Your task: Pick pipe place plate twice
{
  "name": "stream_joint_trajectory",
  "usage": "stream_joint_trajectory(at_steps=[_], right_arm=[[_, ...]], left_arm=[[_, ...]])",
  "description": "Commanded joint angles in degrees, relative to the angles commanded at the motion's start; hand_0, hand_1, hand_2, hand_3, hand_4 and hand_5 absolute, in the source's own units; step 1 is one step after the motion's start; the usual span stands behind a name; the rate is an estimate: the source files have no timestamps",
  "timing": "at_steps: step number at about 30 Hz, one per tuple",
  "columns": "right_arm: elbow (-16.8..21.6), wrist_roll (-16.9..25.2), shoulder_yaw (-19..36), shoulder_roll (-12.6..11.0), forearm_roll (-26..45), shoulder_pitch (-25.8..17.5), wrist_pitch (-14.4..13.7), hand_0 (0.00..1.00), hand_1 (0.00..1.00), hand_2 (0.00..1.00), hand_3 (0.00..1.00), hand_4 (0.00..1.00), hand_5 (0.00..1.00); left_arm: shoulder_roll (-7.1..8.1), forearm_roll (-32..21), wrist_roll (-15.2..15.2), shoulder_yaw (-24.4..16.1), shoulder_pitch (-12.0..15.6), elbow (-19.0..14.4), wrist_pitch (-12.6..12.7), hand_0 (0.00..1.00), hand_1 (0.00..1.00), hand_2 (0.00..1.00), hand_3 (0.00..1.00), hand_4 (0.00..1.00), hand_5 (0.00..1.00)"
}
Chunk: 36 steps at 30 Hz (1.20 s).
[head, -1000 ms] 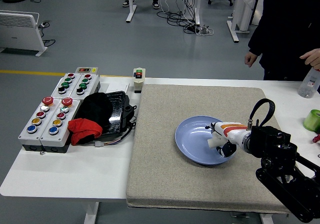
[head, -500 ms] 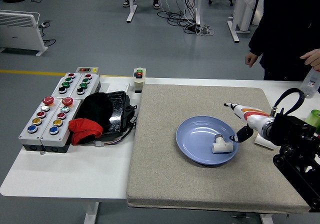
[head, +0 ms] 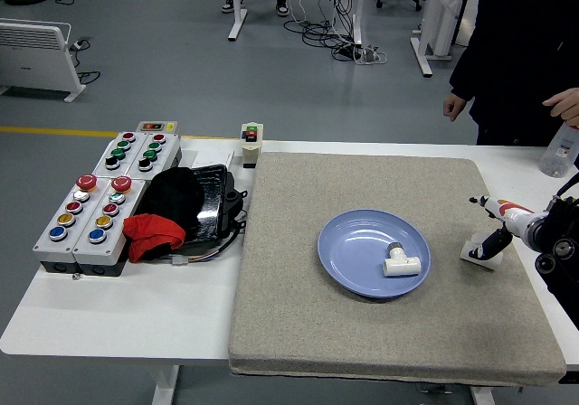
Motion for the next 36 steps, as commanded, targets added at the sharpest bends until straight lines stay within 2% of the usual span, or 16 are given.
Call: stream_joint_trajectory(at_steps=[6,7,9,12,13,17,18,23,24,28,29,30,33,35,36], right_arm=[[-3.16,0.5,-0.78,1.52,0.07,0.64,-2.09,0.946,0.916,0.998,0.998,0.789,0.267],[-4.58,0.71,-1.41,2.17,-1.22,1.13,-2.98,0.878,0.855,0.976,0.998,0.786,0.267],[-7.63,1.2,-2.51,3.21,-2.49,1.92,-4.36,0.878,0.855,0.976,0.998,0.786,0.267],[-10.12,1.56,-4.33,3.75,-3.21,2.27,-5.24,0.878,0.855,0.976,0.998,0.786,0.267],[-10.39,1.57,-4.72,3.79,-3.22,2.29,-5.32,0.776,0.762,0.788,0.967,0.766,0.252],[-11.7,0.72,-8.08,3.74,-4.06,2.52,-6.32,0.776,0.762,0.788,0.967,0.766,0.252],[-11.84,0.64,-8.37,3.75,-4.41,2.55,-6.88,0.602,0.616,0.6,0.838,0.661,0.167],[-12.15,1.15,-9.31,3.49,-3.59,2.55,-9.99,0.602,0.616,0.6,0.838,0.661,0.167],[-12.21,1.2,-9.31,3.48,-3.44,2.5,-10.36,0.394,0.456,0.487,0.739,0.539,0.11],[-11.81,1.86,-9.19,3.21,-3.17,1.94,-12.86,0.394,0.456,0.487,0.739,0.539,0.11],[-11.59,1.98,-9.22,3.12,-2.97,1.82,-13.07,0.394,0.456,0.487,0.739,0.539,0.11],[-11.24,2.07,-9.26,2.98,-2.76,1.68,-13.22,0.34,0.415,0.475,0.703,0.494,0.099],[-10.03,2.07,-9.25,2.59,-2.23,1.3,-13.38,0.34,0.415,0.475,0.703,0.494,0.099],[-8.14,2.04,-9.18,2.09,-1.96,0.84,-13.84,0.34,0.415,0.475,0.703,0.494,0.099],[-6.4,2.12,-9.23,1.66,-1.49,0.49,-14.41,0.331,0.402,0.469,0.673,0.471,0.11]], left_arm=[[-0.07,-0.29,-0.02,0.37,0.28,0.02,0.01,0.707,0.695,0.73,0.69,0.391,0.998],[-0.07,-0.56,-0.07,0.64,0.43,0.04,-0.04,0.705,0.696,0.728,0.689,0.39,0.998],[-0.04,-0.75,-0.1,0.95,0.6,0.06,-0.06,0.705,0.696,0.728,0.689,0.39,0.998],[-0.04,-0.8,-0.08,1.15,0.7,0.1,-0.05,0.705,0.696,0.728,0.689,0.39,0.998],[-0.04,-0.79,-0.07,1.18,0.71,0.11,-0.04,0.705,0.696,0.728,0.69,0.389,0.998],[-0.04,-0.56,-0.15,0.58,0.71,0.08,0.0,0.705,0.696,0.728,0.69,0.389,0.998],[-0.03,-0.5,-0.15,0.49,0.69,0.07,0.0,0.705,0.696,0.728,0.689,0.39,0.998],[-0.04,-0.29,-0.16,0.2,0.51,0.04,0.03,0.705,0.696,0.728,0.689,0.39,0.998],[-0.05,-0.26,-0.16,0.17,0.49,0.04,0.03,0.706,0.695,0.728,0.689,0.39,0.998],[-0.05,-0.15,-0.17,0.08,0.4,0.03,0.02,0.706,0.695,0.728,0.689,0.39,0.998],[-0.05,-0.15,-0.17,0.08,0.39,0.03,0.02,0.706,0.695,0.728,0.689,0.39,0.998],[-0.06,-0.17,-0.18,0.1,0.37,0.03,0.01,0.706,0.695,0.727,0.689,0.388,0.998],[-0.08,-0.19,-0.18,0.16,0.36,0.04,-0.01,0.706,0.695,0.727,0.689,0.388,0.998],[-0.12,-0.33,-0.19,0.3,0.39,0.07,0.0,0.706,0.695,0.727,0.689,0.388,0.998],[-0.14,-0.44,-0.22,0.4,0.45,0.09,0.0,0.705,0.695,0.728,0.69,0.389,0.998]])
